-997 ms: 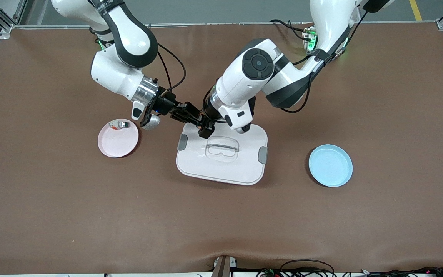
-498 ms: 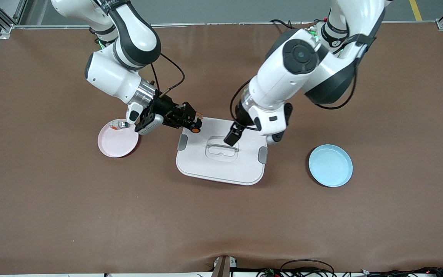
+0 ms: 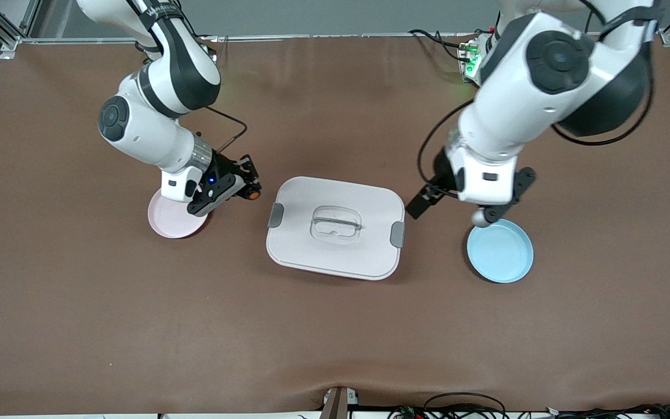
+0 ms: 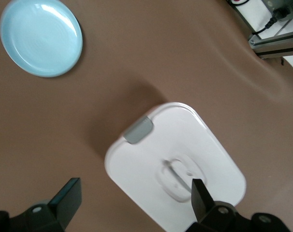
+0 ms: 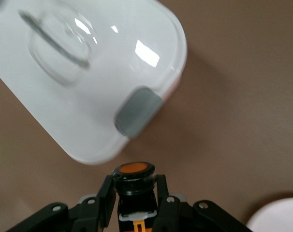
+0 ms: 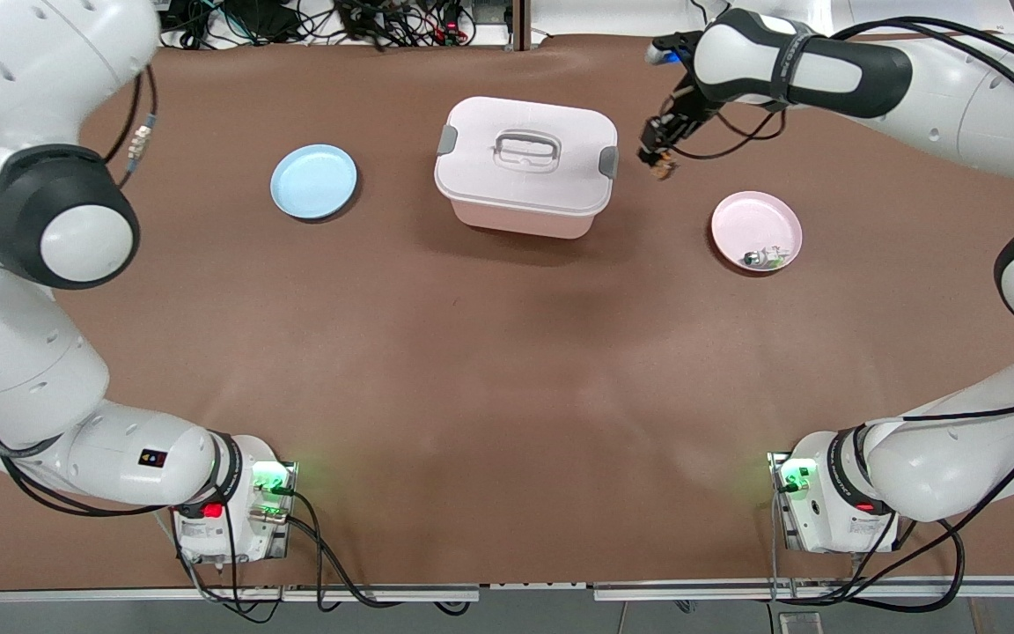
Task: Transfer orange switch to right arm and place
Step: 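Move the switch over the white dish while the left gripper withdraws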
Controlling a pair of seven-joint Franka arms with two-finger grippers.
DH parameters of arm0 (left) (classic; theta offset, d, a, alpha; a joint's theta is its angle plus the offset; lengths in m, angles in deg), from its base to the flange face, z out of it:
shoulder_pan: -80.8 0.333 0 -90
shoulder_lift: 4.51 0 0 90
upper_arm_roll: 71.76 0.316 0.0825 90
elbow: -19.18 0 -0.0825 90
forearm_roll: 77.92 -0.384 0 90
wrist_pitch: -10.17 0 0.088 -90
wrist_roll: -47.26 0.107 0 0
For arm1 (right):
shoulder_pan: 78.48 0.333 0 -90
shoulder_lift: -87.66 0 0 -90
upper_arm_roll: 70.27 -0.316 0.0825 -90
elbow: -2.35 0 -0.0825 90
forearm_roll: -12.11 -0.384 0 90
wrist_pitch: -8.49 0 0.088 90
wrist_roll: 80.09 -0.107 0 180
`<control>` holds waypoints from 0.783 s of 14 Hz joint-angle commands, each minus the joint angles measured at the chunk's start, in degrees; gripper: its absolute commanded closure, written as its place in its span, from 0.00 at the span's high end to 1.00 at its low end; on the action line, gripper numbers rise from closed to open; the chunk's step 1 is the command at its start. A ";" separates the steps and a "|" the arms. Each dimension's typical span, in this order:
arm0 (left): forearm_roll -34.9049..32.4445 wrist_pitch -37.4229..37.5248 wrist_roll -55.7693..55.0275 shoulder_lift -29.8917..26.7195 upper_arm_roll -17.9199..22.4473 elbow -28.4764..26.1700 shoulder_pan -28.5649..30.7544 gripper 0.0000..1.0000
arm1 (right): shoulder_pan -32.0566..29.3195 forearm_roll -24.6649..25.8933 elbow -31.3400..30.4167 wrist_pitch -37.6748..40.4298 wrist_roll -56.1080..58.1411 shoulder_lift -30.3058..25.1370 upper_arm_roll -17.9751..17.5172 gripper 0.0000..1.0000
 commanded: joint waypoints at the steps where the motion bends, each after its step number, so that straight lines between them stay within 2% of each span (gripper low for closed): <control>1: -2.30 4.23 10.87 -2.80 -0.04 -1.08 3.60 1.00 | -2.78 8.43 -0.29 4.48 12.71 -1.35 -0.65 0.00; 3: -5.46 7.13 17.64 -3.68 -0.05 -1.43 5.72 1.00 | -5.16 13.80 -0.99 4.76 25.73 -1.09 -0.65 0.00; 5: -9.68 9.33 24.50 -4.47 -0.05 -1.43 6.60 1.00 | -6.39 17.84 -2.05 3.36 31.21 -1.00 -0.65 0.00; 7: -10.13 9.69 29.69 -5.26 -0.05 -1.43 8.96 1.00 | -7.01 20.23 -3.79 0.56 36.12 -0.91 -0.65 0.00; 11: -9.43 11.70 42.17 -7.10 -0.13 -1.43 14.85 1.00 | -12.71 20.33 -14.60 -15.08 53.25 -1.88 -0.65 0.00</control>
